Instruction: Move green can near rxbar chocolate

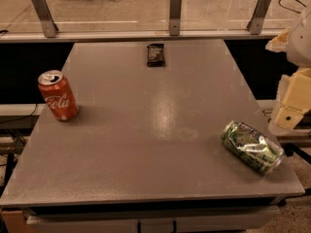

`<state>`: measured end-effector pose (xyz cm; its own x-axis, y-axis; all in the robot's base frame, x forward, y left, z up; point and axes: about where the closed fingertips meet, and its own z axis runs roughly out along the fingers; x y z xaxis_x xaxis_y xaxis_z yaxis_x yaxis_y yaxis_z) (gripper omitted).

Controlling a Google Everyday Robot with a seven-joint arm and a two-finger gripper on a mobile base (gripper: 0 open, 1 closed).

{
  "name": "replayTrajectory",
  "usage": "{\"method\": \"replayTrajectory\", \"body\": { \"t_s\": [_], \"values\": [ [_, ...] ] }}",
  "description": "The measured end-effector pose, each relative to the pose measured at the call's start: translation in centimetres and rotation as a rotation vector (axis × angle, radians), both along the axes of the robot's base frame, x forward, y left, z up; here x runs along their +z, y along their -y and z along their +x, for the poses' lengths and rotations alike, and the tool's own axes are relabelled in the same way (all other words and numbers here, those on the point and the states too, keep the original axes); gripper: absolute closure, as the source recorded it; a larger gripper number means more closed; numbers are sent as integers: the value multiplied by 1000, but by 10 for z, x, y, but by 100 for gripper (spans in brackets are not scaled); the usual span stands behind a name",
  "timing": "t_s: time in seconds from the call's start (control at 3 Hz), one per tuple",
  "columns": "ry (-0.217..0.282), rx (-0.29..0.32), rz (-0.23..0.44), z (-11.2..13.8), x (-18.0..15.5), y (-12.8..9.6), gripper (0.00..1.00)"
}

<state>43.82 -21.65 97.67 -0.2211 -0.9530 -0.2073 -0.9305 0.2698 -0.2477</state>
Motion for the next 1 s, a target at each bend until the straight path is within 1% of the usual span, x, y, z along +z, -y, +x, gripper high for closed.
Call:
{"method": "replayTrajectory", "body": {
  "t_s": [0.33,0.67,1.0],
  "values": [
    [0,0,0,0,0,0,0],
    [-20,-32,-17,1,-13,2,0],
    [-61,-107,-7,-7,-42,8,0]
  ]
}}
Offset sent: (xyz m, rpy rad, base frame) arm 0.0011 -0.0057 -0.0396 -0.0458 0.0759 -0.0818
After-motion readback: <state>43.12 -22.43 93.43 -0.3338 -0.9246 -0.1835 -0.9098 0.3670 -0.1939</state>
